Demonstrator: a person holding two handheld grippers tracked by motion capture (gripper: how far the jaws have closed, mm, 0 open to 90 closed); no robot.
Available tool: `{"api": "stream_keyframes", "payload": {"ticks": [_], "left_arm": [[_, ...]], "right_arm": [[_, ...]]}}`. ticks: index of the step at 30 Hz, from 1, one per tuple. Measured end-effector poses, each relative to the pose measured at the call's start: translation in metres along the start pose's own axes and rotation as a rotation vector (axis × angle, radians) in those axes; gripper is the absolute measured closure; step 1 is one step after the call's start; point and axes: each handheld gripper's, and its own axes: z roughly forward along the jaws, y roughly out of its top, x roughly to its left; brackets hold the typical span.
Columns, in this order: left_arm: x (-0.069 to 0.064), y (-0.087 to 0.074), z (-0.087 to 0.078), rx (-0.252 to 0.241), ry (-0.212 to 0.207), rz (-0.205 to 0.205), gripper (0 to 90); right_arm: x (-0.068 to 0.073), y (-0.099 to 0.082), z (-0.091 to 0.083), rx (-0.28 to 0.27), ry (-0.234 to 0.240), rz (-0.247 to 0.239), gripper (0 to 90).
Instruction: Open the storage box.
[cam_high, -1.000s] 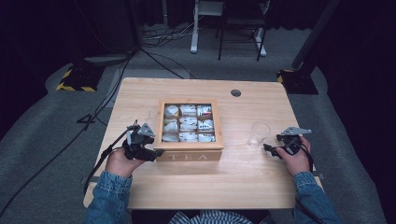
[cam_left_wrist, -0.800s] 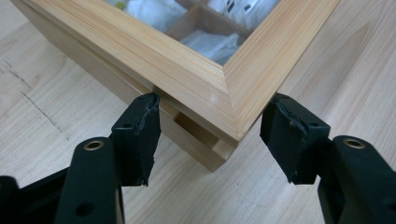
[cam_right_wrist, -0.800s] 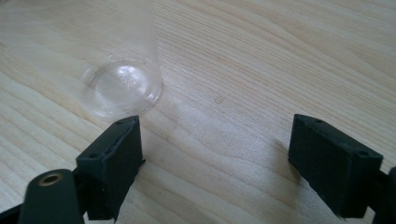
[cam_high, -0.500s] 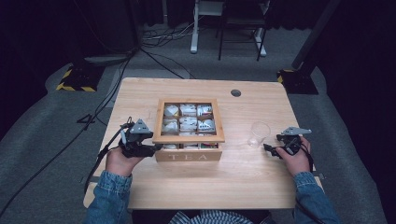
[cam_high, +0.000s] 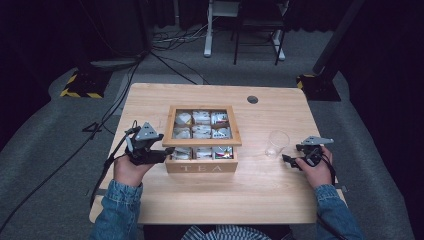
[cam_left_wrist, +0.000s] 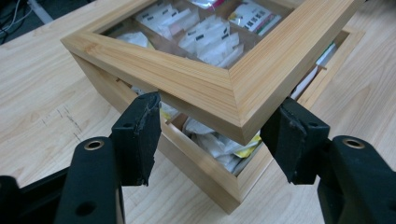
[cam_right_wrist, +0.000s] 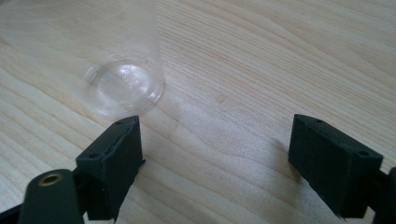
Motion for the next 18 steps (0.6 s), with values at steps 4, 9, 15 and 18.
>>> {"api": "stream_keyframes", "payload": {"ticks": [4,9,15,18], "left_arm": [[0.003,0.002,-0.002,-0.033,-0.004,-0.013,38.7],[0.003,0.008,-0.004,-0.054,0.013,-0.013,38.3],[0.005,0.015,-0.004,-0.085,0.025,-0.023,37.4],[0.008,0.017,-0.004,-0.110,0.019,-0.037,37.2]], "right_arm": [[0.000,0.000,0.000,0.000,0.000,0.000,17.9],[0.000,0.000,0.000,0.000,0.000,0.000,17.9],[0.000,0.000,0.000,0.000,0.000,0.000,17.9],[0.000,0.000,0.000,0.000,0.000,0.000,17.9]]}}
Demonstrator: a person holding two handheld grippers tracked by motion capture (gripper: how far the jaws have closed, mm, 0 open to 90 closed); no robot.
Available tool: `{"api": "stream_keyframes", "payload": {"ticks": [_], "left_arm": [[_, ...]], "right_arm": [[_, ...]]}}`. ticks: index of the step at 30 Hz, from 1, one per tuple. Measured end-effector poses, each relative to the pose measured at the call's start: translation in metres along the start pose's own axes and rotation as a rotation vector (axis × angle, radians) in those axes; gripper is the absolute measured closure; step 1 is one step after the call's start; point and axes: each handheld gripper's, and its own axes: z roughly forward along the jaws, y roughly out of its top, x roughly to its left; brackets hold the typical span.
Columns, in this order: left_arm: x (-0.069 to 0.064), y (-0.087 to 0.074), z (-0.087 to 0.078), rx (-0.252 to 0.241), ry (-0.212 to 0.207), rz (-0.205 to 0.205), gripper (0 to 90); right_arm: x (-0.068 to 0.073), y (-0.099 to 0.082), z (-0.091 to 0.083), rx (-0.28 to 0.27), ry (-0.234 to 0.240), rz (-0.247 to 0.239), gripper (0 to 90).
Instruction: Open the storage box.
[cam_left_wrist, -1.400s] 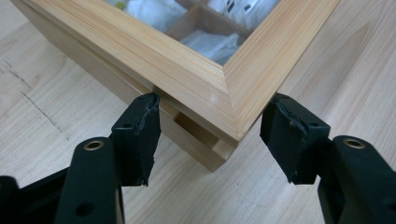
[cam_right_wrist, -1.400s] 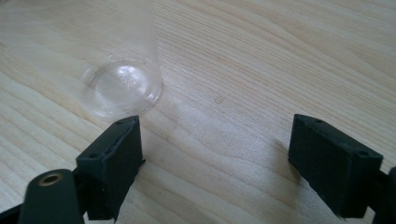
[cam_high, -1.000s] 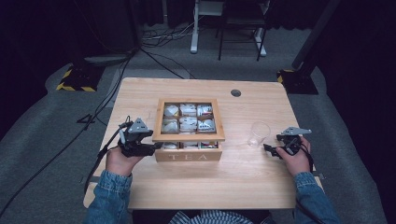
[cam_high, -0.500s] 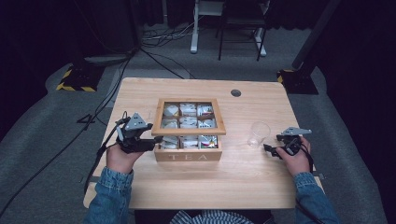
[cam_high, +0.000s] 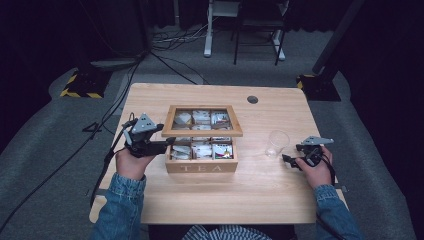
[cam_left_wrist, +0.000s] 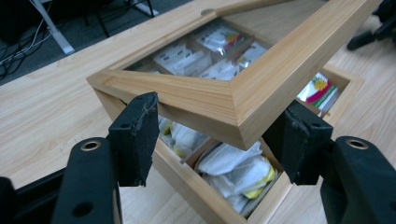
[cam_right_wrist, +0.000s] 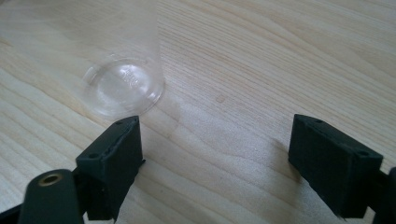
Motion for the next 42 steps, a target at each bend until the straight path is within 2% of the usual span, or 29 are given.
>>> {"api": "stream_keyframes", "payload": {"ticks": [3,8,16,22,23,27,30,34,35,42], "left_arm": [[0.003,0.002,0.000,-0.017,-0.007,-0.018,37.1],[0.004,0.007,0.002,-0.024,0.013,-0.010,37.1],[0.006,0.014,0.001,-0.055,0.020,-0.028,38.1],[0.010,0.018,0.002,-0.085,0.024,-0.060,38.2],[0.010,0.019,0.002,-0.083,0.032,-0.048,38.3],[0.009,0.021,0.002,-0.087,0.056,-0.043,40.4],[0.009,0.023,0.003,-0.096,0.056,-0.054,40.9],[0.011,0.025,0.003,-0.105,0.066,-0.045,41.0],[0.010,0.026,0.004,-0.109,0.066,-0.057,41.0],[0.014,0.029,0.005,-0.123,0.066,-0.058,40.8]], "right_arm": [[0.000,0.000,0.000,0.000,0.000,0.000,17.9],[0.001,0.000,0.000,0.001,-0.005,0.004,17.9],[0.003,-0.001,-0.001,-0.001,-0.020,0.019,18.2],[0.005,-0.002,-0.002,-0.001,-0.034,0.031,18.8],[0.006,-0.002,-0.002,-0.002,-0.037,0.035,18.9],[0.008,-0.004,-0.004,-0.001,-0.030,0.027,20.2],[0.010,-0.005,-0.006,-0.008,-0.035,0.031,23.1],[0.014,-0.006,-0.007,-0.011,-0.053,0.048,25.9],[0.014,-0.006,-0.008,-0.013,-0.058,0.051,26.4],[0.018,-0.010,-0.011,-0.014,-0.060,0.052,28.4]]}}
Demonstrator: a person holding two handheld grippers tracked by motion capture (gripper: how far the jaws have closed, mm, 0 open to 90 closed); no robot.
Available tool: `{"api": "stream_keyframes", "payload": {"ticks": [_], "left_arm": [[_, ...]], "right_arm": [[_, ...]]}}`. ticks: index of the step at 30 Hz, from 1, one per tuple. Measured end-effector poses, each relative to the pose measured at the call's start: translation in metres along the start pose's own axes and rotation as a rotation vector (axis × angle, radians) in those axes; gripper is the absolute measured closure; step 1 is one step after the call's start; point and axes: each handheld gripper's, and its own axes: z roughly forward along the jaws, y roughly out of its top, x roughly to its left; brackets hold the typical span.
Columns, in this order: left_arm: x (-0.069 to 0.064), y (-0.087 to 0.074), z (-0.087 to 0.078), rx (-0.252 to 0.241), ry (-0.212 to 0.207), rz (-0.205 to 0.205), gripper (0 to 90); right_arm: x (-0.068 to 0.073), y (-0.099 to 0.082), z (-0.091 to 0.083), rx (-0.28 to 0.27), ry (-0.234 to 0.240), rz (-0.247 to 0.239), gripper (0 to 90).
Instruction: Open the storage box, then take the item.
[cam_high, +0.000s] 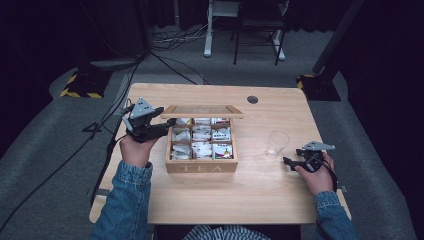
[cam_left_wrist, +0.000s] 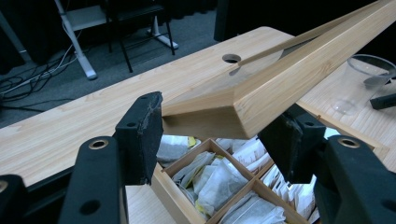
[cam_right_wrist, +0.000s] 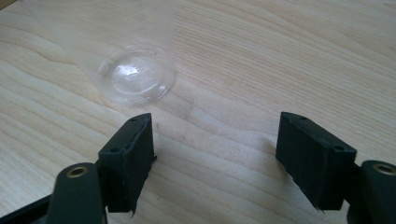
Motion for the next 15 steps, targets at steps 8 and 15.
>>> {"api": "stream_keyframes", "payload": {"ticks": [8,15], "left_arm": [[0.002,0.003,0.003,-0.001,0.007,0.002,40.5],[0.002,0.003,0.003,-0.001,0.009,0.001,40.6]], "right_arm": [[0.003,-0.005,-0.006,-0.003,-0.001,0.002,31.3],[0.009,-0.006,-0.012,0.003,0.013,0.009,41.4]]}}
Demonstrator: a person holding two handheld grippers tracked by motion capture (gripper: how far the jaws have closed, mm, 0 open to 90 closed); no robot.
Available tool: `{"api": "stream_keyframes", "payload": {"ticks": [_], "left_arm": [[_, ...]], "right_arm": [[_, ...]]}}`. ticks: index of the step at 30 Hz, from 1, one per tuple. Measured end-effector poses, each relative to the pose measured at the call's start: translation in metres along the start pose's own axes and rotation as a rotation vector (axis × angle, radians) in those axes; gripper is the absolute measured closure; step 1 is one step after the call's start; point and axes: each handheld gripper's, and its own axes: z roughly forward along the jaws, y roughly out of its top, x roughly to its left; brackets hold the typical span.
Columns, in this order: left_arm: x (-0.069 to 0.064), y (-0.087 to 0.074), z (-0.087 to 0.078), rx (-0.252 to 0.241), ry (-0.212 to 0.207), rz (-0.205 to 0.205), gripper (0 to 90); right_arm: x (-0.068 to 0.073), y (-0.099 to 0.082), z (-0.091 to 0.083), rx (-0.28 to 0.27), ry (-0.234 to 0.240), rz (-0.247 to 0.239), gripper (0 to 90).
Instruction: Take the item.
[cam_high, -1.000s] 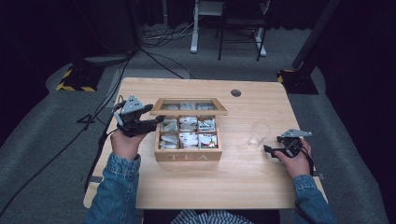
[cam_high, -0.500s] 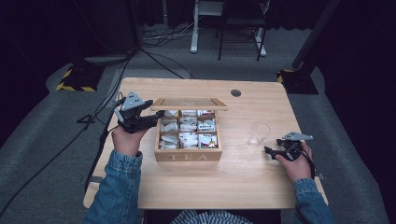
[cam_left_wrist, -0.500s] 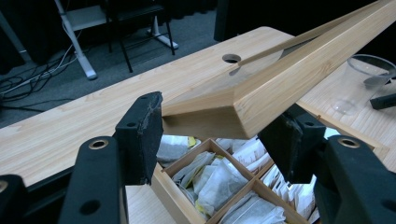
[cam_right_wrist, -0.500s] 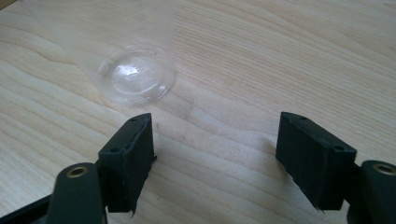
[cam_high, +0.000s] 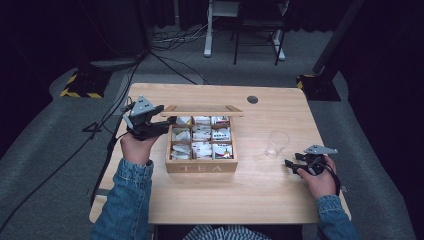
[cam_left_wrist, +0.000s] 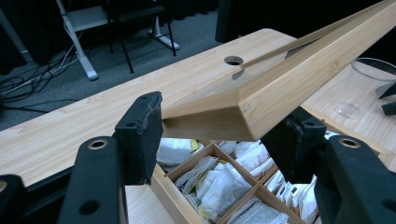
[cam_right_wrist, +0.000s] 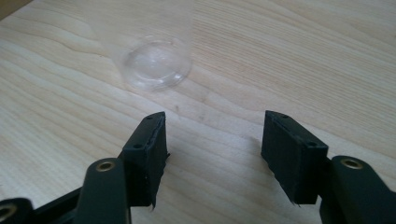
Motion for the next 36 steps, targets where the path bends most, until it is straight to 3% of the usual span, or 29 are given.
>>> {"api": "stream_keyframes", "payload": {"ticks": [20,25,27,32,36], "left_arm": [[0.000,0.001,0.000,0.003,-0.001,-0.001,40.5],[0.000,0.001,0.002,0.014,0.005,0.007,39.6],[0.000,0.001,0.002,0.014,0.005,0.010,39.5],[0.000,0.002,0.003,0.012,0.008,0.012,39.4],[-0.001,0.001,0.003,0.013,0.010,0.005,39.1]], "right_arm": [[0.031,0.011,-0.027,-0.018,0.067,0.007,46.5],[0.041,0.017,-0.036,-0.024,0.082,-0.023,46.1],[0.047,0.021,-0.040,-0.001,0.096,-0.022,46.8],[0.064,0.036,-0.049,-0.021,0.131,-0.072,46.8],[0.075,0.047,-0.055,-0.038,0.168,-0.072,46.9]]}}
